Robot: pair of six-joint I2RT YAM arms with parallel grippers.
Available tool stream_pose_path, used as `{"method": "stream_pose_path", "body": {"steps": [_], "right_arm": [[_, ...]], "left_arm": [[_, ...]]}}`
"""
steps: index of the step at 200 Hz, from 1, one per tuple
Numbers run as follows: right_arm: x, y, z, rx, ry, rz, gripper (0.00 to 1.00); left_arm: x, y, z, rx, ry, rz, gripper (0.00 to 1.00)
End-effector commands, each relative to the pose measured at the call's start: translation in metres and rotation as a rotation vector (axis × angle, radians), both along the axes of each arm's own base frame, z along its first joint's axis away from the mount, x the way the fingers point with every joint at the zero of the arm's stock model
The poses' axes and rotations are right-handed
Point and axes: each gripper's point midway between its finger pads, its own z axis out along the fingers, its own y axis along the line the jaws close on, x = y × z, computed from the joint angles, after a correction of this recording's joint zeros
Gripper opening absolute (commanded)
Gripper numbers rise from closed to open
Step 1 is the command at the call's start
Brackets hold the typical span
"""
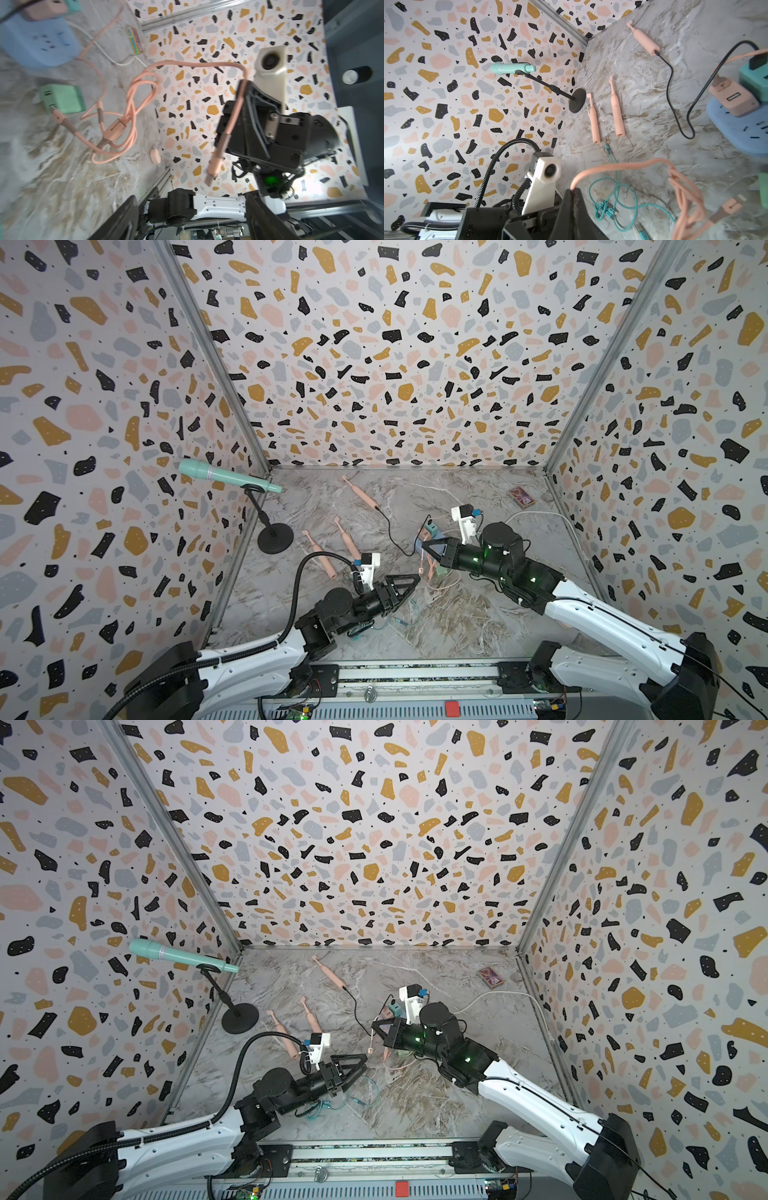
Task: Charge the electric toothbrush
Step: Pick up the charging cable from the center of the board.
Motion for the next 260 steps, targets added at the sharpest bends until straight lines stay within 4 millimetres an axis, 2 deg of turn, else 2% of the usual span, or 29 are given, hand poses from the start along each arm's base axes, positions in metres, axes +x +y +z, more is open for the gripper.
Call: {"method": "stream_pose_path", "body": {"steps": [1, 24, 55, 78, 110, 173, 188, 260], "right_arm": [[0.0, -0.002, 0.012, 0.053, 0.018, -0.018, 0.0], [-0.002, -0.002, 0.013, 0.081, 0.035, -0.013, 0.0], [-0.005, 0.003, 0.018, 0.1, 0.045, 0.016, 0.0], [-0.007, 0.002, 0.021, 0.101, 0.043, 0.018, 0.0], [-0.009, 0.001, 0.02, 0.091, 0.051, 0.018, 0.0], [-0.015, 0.004, 0.018, 0.088, 0.058, 0.035, 0.0], [-0.016, 0.006, 0.016, 0.083, 0.06, 0.039, 0.0], [-0.012, -0.001, 0.02, 0.082, 0.045, 0.0, 0.0]], "left_arm": [[-0.003, 0.003, 0.057, -0.127, -0.168, 0.023, 0.71], [-0.007, 0.001, 0.058, -0.147, -0.181, 0.012, 0.59], [-0.009, -0.006, 0.046, -0.132, -0.168, -0.004, 0.55], [-0.008, -0.009, 0.039, -0.083, -0.172, 0.002, 0.56], [-0.004, -0.009, 0.041, -0.047, -0.188, 0.03, 0.53], [-0.001, -0.009, 0.04, -0.031, -0.188, 0.043, 0.38], [-0.001, -0.007, 0.04, -0.034, -0.19, 0.048, 0.3], [-0.001, -0.002, 0.038, -0.027, -0.184, 0.064, 0.16]]}}
